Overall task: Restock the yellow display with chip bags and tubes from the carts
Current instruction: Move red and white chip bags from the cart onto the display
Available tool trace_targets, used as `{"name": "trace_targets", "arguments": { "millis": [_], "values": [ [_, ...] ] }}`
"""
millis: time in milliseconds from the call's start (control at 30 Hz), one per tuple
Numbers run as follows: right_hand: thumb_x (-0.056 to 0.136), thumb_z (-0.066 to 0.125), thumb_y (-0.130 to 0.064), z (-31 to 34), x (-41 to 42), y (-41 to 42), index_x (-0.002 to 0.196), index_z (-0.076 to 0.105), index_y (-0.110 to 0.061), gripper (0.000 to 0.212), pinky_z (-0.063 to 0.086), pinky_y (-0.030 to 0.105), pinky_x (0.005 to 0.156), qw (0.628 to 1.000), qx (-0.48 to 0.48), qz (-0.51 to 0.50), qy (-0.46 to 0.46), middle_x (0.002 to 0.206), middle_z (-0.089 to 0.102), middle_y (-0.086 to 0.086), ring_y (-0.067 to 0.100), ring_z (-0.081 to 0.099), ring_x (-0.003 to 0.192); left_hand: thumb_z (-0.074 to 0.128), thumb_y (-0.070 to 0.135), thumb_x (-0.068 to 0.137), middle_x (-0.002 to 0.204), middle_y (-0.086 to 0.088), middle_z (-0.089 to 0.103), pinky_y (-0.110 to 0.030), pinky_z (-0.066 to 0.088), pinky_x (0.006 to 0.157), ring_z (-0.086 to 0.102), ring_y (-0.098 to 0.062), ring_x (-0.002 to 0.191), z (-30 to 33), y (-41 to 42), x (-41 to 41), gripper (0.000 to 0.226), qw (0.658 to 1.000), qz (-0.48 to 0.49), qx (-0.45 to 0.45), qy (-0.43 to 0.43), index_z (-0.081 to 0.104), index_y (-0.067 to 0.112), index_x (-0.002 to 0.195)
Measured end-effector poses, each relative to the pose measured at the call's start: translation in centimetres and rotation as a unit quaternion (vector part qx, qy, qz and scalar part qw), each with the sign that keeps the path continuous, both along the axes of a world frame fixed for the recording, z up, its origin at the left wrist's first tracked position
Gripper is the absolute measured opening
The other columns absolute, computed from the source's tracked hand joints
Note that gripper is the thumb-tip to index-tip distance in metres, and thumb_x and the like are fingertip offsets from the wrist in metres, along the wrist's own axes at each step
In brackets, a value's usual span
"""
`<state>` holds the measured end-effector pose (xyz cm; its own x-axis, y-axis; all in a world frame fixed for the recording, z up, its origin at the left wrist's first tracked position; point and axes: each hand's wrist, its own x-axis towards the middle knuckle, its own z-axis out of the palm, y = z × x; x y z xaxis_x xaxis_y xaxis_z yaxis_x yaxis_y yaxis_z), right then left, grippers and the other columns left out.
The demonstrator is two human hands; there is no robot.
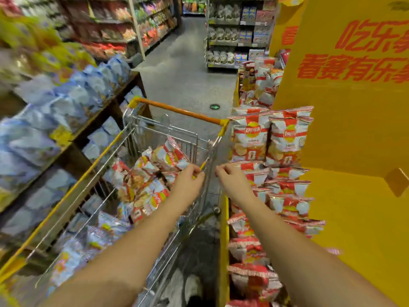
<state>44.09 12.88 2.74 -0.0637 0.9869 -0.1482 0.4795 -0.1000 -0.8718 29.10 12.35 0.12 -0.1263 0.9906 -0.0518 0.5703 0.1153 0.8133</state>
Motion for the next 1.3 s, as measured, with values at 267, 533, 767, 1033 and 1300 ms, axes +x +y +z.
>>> {"name": "trace_targets", "arguments": {
  "millis": [267,533,767,1033,1300],
  "values": [
    [0.099,0.046,-0.038,-4.6,-7.7,-1.8,0.089,0.059,-0.008,0.034,0.037,0.032,0.062,0.992,-0.076,0.088,-0.043,0.083,0.062,0.010,0.021,0.056,0.075,0.048,0.029,0.099,0.092,0.005,0.059,-0.033,0.042,0.069,0.056,-0.018,0.083,-4.1,-3.8,-10.6,0.014,0.993,0.100,-0.061,-0.001,0.058,0.019,0.098],
    [0.096,0.048,-0.036,-8.2,-16.0,6.1,0.090,0.061,-0.020,0.021,0.037,0.027,0.056,0.972,-0.090,0.165,-0.143,0.082,0.062,-0.003,0.013,0.055,0.074,0.046,0.011,0.095,0.104,-0.005,0.058,-0.031,0.040,0.065,0.055,-0.020,0.084,-7.8,3.1,-22.6,0.019,0.980,0.140,-0.104,0.093,0.054,0.012,0.112],
    [0.094,0.054,-0.035,-14.5,-21.1,11.1,0.116,0.053,-0.011,0.032,0.041,0.030,0.066,0.911,-0.233,0.225,-0.254,0.087,0.058,0.002,0.018,0.055,0.079,0.049,-0.004,0.086,0.118,-0.014,0.052,-0.041,0.039,0.076,0.051,-0.035,0.109,-9.8,12.0,-32.8,0.041,0.910,0.019,-0.103,0.402,0.049,0.004,0.126],
    [0.082,0.074,-0.045,-20.9,-22.4,12.0,0.153,0.009,-0.005,0.105,0.041,0.037,0.106,0.890,-0.373,0.164,-0.205,0.152,0.035,0.013,0.031,0.043,0.133,0.047,0.010,0.095,0.156,-0.002,0.026,-0.047,0.029,0.110,0.024,-0.029,0.141,-13.7,18.3,-37.9,0.056,0.782,-0.222,-0.119,0.571,0.030,0.019,0.148],
    [0.072,0.075,-0.060,-21.9,-22.7,11.3,0.151,0.022,-0.017,0.104,0.053,0.037,0.091,0.871,-0.354,0.253,-0.226,0.132,0.058,0.006,0.025,0.060,0.111,0.053,0.023,0.090,0.113,0.000,0.054,-0.041,0.035,0.096,0.045,-0.028,0.112,-13.7,19.0,-37.1,0.030,0.656,-0.316,-0.089,0.680,0.062,0.030,0.118]
  ]
}}
